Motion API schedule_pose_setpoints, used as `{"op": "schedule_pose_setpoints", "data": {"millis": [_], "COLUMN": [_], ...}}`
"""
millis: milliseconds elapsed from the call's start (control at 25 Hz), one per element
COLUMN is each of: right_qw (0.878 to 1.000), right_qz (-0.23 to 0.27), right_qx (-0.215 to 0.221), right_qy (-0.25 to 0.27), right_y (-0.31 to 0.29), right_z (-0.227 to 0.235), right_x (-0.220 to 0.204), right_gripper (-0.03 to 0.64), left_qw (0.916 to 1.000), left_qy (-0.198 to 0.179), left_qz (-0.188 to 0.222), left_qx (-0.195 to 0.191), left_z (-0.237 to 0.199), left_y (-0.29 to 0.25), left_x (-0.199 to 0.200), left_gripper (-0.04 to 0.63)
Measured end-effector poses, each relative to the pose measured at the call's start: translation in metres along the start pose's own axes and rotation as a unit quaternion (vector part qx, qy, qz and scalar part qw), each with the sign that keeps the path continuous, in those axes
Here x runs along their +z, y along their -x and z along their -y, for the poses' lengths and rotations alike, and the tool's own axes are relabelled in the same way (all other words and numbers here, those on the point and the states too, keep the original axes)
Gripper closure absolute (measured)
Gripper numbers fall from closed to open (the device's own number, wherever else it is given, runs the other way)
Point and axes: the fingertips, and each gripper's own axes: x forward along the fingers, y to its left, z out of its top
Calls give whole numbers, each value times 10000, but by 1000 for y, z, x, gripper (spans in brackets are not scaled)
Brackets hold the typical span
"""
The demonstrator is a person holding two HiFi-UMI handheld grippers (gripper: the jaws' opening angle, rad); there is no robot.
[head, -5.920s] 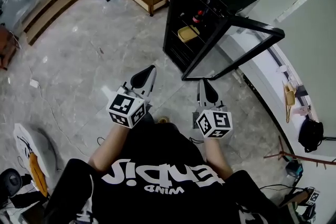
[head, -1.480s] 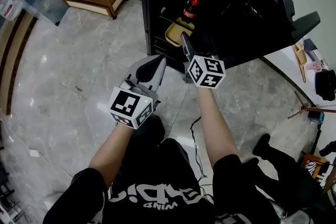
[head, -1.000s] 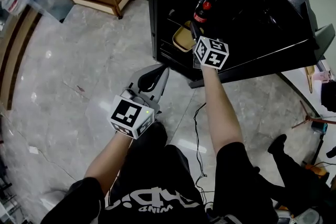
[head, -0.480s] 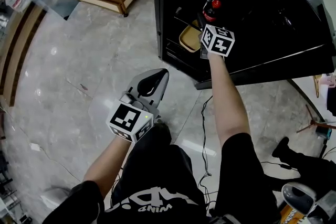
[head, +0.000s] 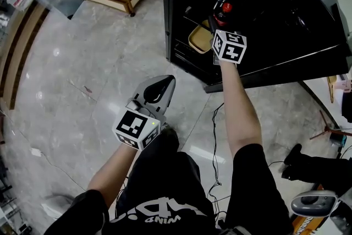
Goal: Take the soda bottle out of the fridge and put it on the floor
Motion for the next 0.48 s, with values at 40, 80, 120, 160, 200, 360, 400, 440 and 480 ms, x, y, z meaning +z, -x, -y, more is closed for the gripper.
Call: {"op": "schedule_pose_setpoints", "data": {"millis": [40,80,120,160,200,360,400,440,480], "right_qw": [10000,9999,9998,9997,9995,9987,9986,9985,9984], "right_qz": [47,98,149,197,238,293,281,267,256], "right_qx": [24,56,96,145,199,395,411,415,417], "right_qy": [-10,-18,-16,-9,-6,-152,-199,-245,-280], "right_y": [7,15,23,31,40,76,86,96,106], "right_z": [-4,-8,-13,-19,-25,-49,-54,-57,-61], "right_x": [2,5,8,12,15,20,20,19,18], "right_gripper": [305,305,305,305,305,304,305,305,304], "left_qw": [10000,10000,10000,10000,10000,10000,10000,10000,10000], "left_qy": [10,22,33,40,43,33,28,24,21], "left_qz": [-2,-5,-7,-8,-9,-4,-6,-8,-8], "left_qx": [-2,-8,-18,-31,-44,-44,-38,-32,-24], "left_z": [2,4,7,10,13,23,25,27,29], "left_y": [1,2,2,3,4,12,14,17,19], "left_x": [0,0,1,1,2,4,4,4,5], "left_gripper": [589,589,589,589,589,589,589,589,589]}}
